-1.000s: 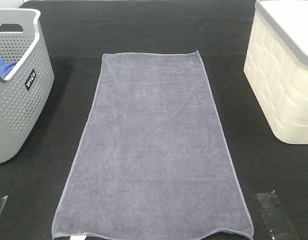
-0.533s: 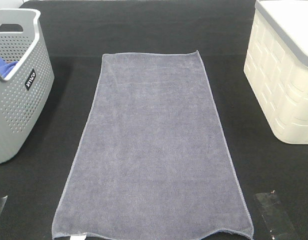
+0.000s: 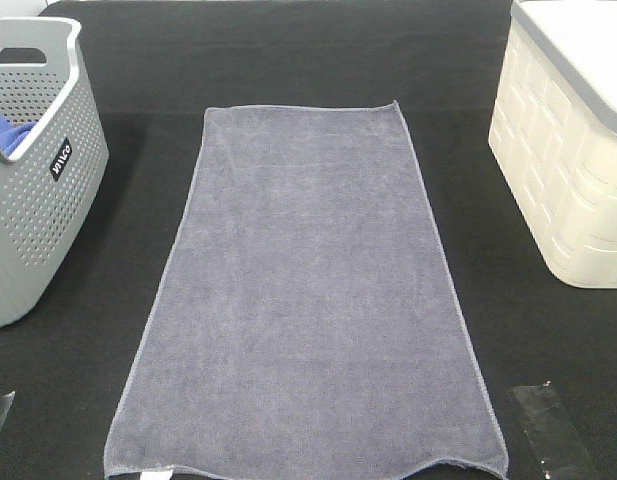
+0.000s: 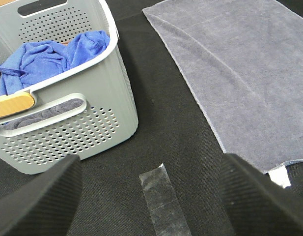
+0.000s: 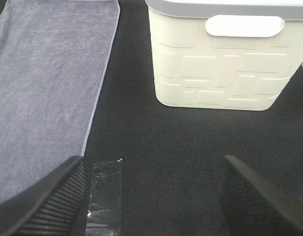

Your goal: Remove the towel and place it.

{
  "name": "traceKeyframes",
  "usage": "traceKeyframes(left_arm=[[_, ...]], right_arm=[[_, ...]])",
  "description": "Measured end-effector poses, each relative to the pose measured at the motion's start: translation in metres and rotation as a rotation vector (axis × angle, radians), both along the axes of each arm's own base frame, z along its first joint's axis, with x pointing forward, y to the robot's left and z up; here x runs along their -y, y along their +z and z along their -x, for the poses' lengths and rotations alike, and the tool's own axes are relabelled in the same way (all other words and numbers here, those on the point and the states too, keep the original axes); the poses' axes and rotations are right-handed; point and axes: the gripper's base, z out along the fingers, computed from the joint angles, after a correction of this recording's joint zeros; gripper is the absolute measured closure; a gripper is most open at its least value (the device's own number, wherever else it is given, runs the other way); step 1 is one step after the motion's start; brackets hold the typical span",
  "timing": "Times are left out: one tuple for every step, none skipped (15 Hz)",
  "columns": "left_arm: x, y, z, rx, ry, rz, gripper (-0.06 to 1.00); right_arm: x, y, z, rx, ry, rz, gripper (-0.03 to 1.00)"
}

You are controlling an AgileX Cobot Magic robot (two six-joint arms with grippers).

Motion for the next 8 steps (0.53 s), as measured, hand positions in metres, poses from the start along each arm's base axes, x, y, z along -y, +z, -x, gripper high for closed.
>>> traceKeyframes(left_arm=[[0.0,0.0,0.0,0.0,0.0,0.0,0.21],[0.0,0.0,0.0,0.0,0.0,0.0,0.21],[0.0,0.0,0.0,0.0,0.0,0.0,0.21],[0.0,0.0,0.0,0.0,0.0,0.0,0.21],[0.0,0.0,0.0,0.0,0.0,0.0,0.21],[0.0,0.0,0.0,0.0,0.0,0.0,0.21],[0.0,0.0,0.0,0.0,0.0,0.0,0.21],[0.0,0.0,0.0,0.0,0.0,0.0,0.21]], right_arm=[[0.0,0.0,0.0,0.0,0.0,0.0,0.26],[0.0,0.0,0.0,0.0,0.0,0.0,0.26],[0.0,0.0,0.0,0.0,0.0,0.0,0.26],[0.0,0.0,0.0,0.0,0.0,0.0,0.26],[0.0,0.0,0.0,0.0,0.0,0.0,0.26],[0.0,0.0,0.0,0.0,0.001,0.001,0.26],[0.0,0.0,0.0,0.0,0.001,0.001,0.26],[0.0,0.0,0.0,0.0,0.001,0.001,0.26]])
